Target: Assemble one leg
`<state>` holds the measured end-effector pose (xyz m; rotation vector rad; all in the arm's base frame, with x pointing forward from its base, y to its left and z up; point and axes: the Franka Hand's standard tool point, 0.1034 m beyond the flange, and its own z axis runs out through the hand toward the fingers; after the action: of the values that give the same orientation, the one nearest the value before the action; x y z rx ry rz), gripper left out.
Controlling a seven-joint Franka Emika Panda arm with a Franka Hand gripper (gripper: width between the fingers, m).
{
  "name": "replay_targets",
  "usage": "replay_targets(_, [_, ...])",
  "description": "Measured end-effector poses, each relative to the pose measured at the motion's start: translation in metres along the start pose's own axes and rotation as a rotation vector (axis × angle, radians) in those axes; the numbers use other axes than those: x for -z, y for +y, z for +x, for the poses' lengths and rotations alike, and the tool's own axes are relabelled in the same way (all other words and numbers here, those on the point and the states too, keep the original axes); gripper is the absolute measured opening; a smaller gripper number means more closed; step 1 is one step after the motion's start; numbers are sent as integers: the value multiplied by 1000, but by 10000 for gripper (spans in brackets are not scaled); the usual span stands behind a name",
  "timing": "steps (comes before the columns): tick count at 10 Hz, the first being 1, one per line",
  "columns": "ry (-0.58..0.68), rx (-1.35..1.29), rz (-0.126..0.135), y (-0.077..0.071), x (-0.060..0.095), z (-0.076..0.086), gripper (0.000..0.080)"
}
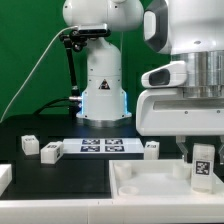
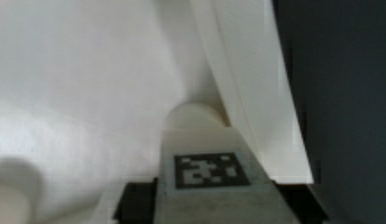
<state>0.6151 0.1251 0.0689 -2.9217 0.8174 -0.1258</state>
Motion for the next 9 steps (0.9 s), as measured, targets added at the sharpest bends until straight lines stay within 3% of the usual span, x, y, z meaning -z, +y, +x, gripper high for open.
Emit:
replay_targets(6, [-10, -686, 59, 0, 0, 3, 291])
replay_targets(8, [-16, -725, 62, 0, -1, 2, 291])
replay_targets(9, [-16, -667, 61, 0, -1, 2, 364])
